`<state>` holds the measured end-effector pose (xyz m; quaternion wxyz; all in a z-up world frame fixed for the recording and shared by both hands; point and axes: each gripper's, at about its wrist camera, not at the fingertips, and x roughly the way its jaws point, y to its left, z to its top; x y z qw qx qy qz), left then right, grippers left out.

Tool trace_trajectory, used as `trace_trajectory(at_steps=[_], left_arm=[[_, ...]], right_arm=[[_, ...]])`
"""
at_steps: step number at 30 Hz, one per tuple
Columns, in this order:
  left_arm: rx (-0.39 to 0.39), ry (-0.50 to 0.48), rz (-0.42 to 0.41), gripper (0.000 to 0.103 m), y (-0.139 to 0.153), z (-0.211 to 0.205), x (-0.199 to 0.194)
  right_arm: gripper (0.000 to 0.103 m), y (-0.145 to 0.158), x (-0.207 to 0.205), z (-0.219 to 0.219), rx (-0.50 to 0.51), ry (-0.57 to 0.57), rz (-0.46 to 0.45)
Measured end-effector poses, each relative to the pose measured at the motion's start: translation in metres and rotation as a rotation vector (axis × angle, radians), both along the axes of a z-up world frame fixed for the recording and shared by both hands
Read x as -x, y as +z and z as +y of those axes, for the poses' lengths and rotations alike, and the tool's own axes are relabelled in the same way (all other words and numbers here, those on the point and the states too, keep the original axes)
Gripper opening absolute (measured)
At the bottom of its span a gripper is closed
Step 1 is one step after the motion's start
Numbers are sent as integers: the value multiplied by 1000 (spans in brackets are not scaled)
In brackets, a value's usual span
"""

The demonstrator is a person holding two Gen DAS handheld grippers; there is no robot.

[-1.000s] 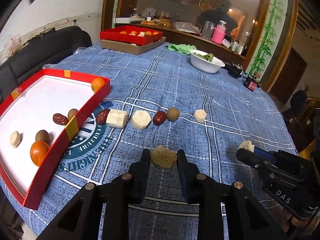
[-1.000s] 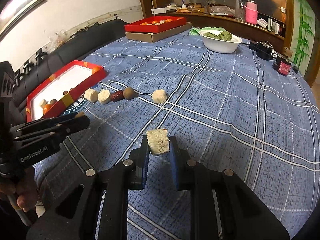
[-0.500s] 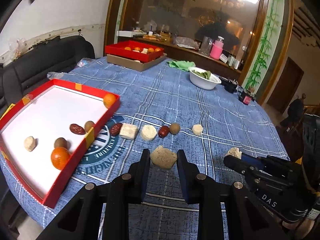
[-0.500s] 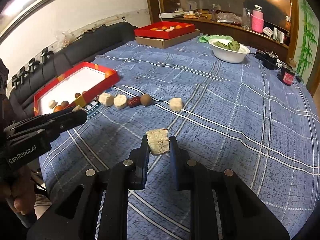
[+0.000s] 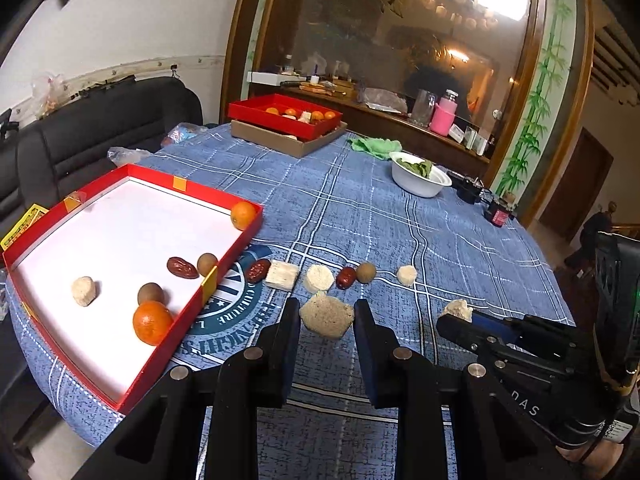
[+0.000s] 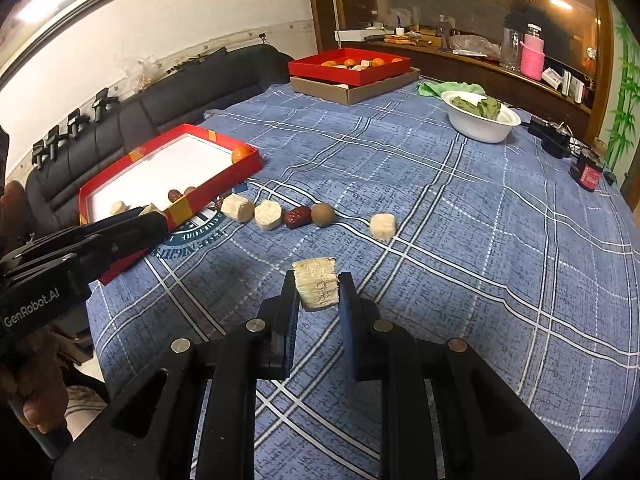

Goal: Organize fruits
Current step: 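Lift both held pastries and carry them over the red box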

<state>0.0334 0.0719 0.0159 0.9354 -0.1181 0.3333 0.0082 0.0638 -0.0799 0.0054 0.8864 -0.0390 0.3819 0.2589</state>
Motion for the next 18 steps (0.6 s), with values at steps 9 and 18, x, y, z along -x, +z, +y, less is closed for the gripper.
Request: trace_trajectory(at_steps=[9, 18], left_arm=[[9, 32, -6, 26, 2, 12, 3], [13, 84, -11, 26, 2, 31, 7]], right_arm=[[18, 5, -3, 17, 10, 28, -9], [18, 9, -4, 33, 12, 57, -18]])
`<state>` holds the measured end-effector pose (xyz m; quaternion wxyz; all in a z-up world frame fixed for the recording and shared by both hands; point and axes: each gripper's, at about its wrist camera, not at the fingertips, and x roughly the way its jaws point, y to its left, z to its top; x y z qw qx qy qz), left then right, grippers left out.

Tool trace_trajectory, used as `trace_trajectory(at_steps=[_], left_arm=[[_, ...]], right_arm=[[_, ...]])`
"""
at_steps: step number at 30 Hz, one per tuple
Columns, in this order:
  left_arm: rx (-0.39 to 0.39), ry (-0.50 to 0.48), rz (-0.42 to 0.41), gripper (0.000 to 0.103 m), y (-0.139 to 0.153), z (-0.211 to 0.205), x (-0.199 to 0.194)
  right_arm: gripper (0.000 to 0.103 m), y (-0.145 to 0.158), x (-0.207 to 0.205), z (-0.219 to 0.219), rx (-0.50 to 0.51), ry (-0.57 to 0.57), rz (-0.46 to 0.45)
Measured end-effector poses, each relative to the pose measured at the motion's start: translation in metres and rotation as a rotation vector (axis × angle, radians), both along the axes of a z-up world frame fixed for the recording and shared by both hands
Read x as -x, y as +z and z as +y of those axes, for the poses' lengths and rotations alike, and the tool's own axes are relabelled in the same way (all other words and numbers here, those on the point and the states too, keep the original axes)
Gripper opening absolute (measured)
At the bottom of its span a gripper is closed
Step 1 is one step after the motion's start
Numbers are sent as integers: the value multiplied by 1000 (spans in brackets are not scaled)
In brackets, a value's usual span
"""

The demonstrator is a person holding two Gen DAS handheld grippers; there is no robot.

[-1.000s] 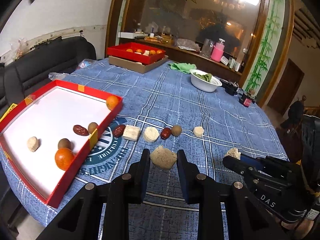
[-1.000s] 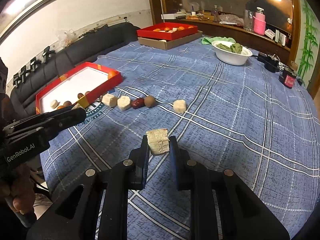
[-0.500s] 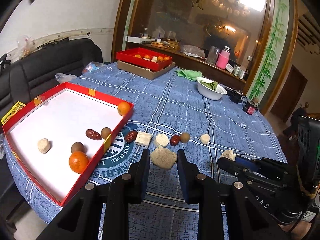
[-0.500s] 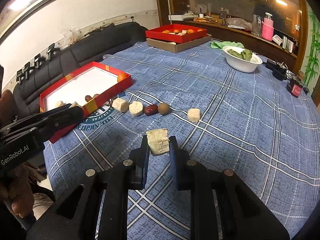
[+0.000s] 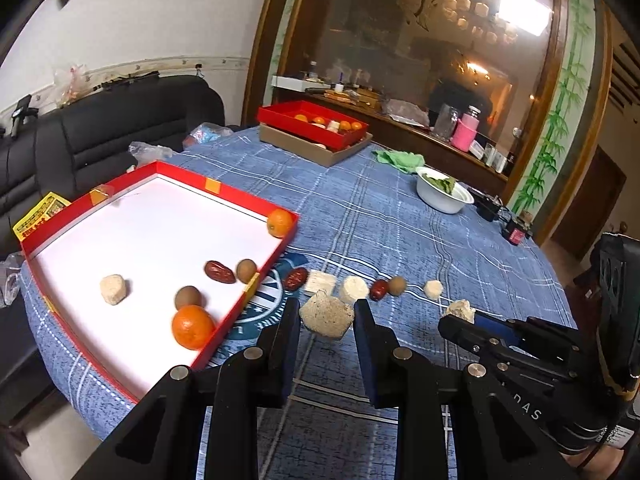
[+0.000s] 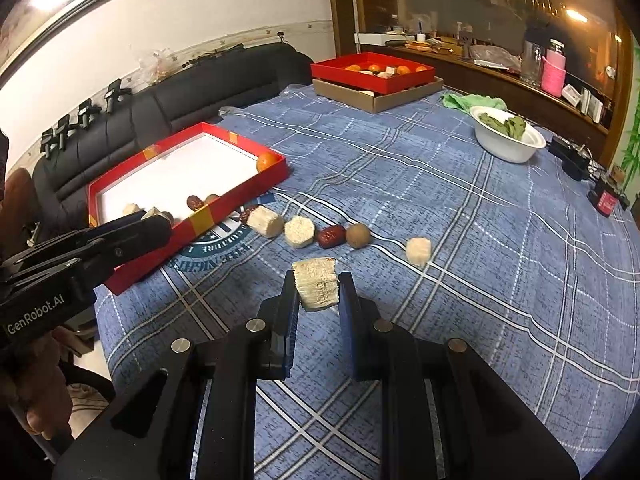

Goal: Organize fruits
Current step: 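Lift both held pastries and carry them over the red box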

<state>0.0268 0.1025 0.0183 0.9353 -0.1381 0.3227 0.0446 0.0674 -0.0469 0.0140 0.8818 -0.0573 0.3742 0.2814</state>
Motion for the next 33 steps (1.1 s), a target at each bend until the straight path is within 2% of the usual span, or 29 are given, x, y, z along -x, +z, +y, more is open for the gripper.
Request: trace_trajectory(at_steps=[11, 33], left_arm=[[-11, 126, 43, 26, -7, 37, -6], [-43, 288, 70, 26, -16, 103, -22]], right_arm=[[18, 8, -4, 31, -4, 60, -18], [18, 14, -27, 122, -1, 180, -15]])
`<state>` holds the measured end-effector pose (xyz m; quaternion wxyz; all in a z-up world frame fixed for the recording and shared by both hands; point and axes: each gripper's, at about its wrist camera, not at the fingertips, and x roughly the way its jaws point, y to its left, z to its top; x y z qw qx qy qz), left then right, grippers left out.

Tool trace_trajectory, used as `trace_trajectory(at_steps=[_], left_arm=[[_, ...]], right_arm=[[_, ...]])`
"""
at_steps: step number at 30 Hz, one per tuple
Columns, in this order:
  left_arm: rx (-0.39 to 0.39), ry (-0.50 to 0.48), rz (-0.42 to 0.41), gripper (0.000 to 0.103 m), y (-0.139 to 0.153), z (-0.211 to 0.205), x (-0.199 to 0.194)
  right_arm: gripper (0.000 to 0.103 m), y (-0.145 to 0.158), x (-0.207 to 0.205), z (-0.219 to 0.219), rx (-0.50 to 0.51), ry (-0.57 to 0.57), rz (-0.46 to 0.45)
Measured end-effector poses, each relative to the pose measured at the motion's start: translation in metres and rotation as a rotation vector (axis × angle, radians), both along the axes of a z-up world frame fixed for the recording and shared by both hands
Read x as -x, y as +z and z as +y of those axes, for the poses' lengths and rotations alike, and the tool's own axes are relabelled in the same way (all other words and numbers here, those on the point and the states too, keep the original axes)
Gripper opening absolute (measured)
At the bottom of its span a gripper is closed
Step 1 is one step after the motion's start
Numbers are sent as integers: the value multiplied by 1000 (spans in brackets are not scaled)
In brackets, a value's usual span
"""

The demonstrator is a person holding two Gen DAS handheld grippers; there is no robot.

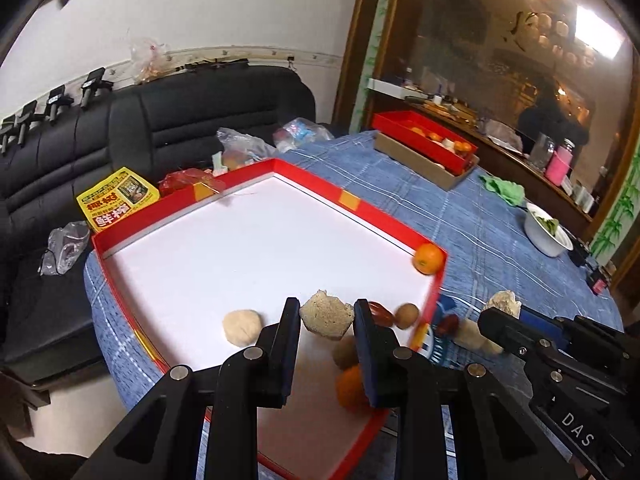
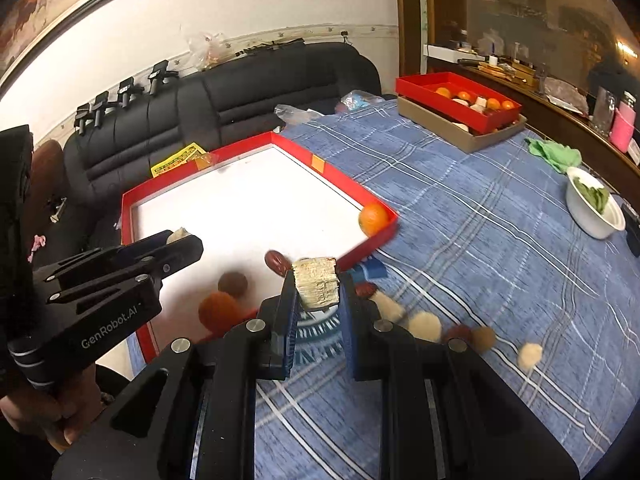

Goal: Organize fruits
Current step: 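Lift both held pastries and carry them over the red box, then lower both pastries into the red box and open both tools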

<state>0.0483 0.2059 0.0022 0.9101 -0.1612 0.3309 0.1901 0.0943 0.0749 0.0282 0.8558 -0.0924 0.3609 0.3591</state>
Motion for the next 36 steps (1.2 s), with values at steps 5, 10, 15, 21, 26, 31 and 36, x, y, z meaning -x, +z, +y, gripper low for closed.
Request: trace_trajectory(at_steps=[5, 10, 15, 21, 26, 31, 36], left_arm=[[2, 34, 8, 26, -2, 16, -5], [0, 69, 14, 26, -4, 32, -10], [-2, 113, 24, 26, -6, 50, -16], [-7, 162, 46, 26, -11, 69, -23], [-14, 191, 70, 26, -17, 81, -30], [-14, 224, 87, 26, -23, 89, -33], [-23, 256, 106, 26, -27, 95, -35]], right_arm=[[18, -4, -10, 19, 5, 9, 16], [18, -8, -22, 35, 16, 12, 23], [18, -12, -36, 53, 33, 19, 35], [18, -16, -47, 76, 42, 39, 42], [18, -21, -56, 91, 44, 47, 53], [18, -26, -66, 103, 47, 45, 65], [19, -33, -71, 113, 69, 46, 78]])
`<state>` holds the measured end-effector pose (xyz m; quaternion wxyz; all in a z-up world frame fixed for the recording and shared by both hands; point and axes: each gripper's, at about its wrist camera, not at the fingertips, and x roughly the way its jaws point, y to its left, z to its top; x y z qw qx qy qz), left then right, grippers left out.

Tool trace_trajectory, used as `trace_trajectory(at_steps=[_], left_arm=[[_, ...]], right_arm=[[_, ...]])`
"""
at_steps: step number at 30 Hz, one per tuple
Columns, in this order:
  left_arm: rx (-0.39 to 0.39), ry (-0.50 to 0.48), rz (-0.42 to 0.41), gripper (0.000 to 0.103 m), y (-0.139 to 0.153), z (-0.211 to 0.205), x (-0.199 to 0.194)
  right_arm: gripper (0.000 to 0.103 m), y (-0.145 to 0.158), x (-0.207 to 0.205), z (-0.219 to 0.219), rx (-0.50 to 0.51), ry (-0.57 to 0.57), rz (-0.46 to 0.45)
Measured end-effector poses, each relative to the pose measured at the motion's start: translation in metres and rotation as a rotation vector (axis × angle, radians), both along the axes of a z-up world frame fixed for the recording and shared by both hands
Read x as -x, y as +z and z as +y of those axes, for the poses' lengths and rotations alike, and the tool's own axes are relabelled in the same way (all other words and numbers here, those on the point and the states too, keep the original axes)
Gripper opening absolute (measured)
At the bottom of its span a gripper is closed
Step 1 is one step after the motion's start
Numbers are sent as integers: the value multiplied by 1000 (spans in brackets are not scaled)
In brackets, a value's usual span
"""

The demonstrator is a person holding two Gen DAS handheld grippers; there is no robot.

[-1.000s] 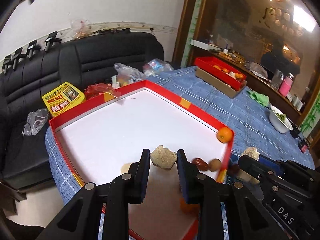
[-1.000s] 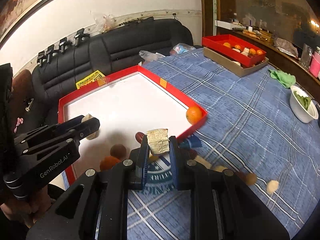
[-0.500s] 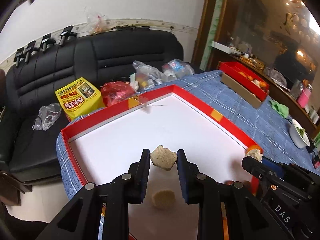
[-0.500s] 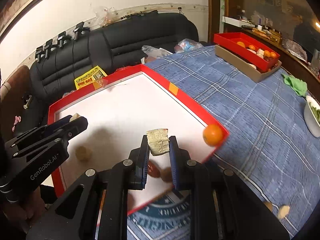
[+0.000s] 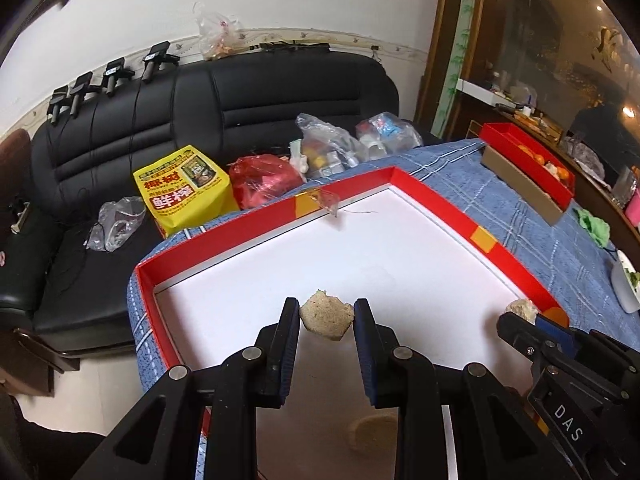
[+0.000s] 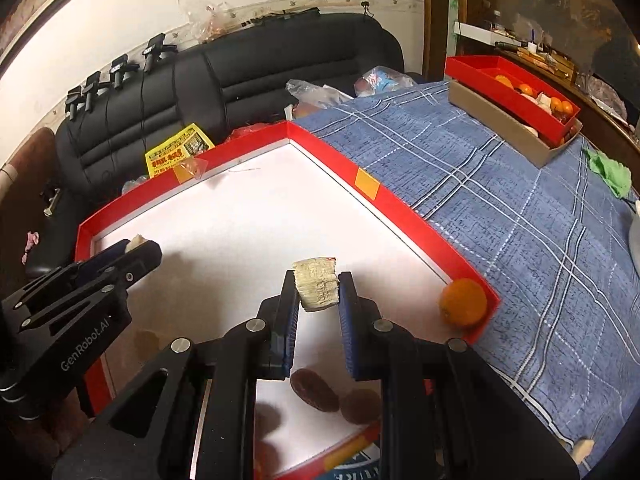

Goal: Organize fruits
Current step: 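Lower both pastries into the red box and open both tools, then grasp a round pastry ball with the right tool while the left tool grasps a pastry cylinder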

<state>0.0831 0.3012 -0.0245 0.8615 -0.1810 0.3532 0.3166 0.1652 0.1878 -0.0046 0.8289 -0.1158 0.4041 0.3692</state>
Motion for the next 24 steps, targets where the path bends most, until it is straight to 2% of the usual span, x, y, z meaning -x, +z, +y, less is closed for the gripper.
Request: trace_trajectory(at_steps=[1, 3, 5, 6, 7, 8, 14, 18, 21, 24], left_arm=[[0, 8, 13, 29, -1, 1, 0], [9, 30, 33, 54, -3, 5, 0], [18, 46, 23, 64, -1, 6, 4], [17, 50, 22, 68, 0, 5, 6], [13, 56, 19, 68, 2, 4, 8], [13, 58, 17, 68, 4, 2, 10], [18, 28, -50, 69, 24, -21, 30], [4, -34, -91, 69, 37, -52, 39], [-15, -120, -113, 69, 42, -86, 41], [-35, -236, -119, 69, 41, -125, 39]], right_arm=[[19, -2, -1, 1, 5, -3, 3], [20, -5, -2, 2, 19, -13, 8], [22, -6, -2, 2, 35, -18, 2], [34, -5, 0, 1, 39, -18, -6], [52, -4, 1, 0, 44, -18, -15], [57, -3, 3, -3, 48, -21, -22], [57, 17, 20, -40, 16, -56, -61], [57, 30, 38, -90, -26, -100, -93], [59, 34, 49, -139, -46, -158, -116], [59, 24, 50, -198, -28, -258, -107]])
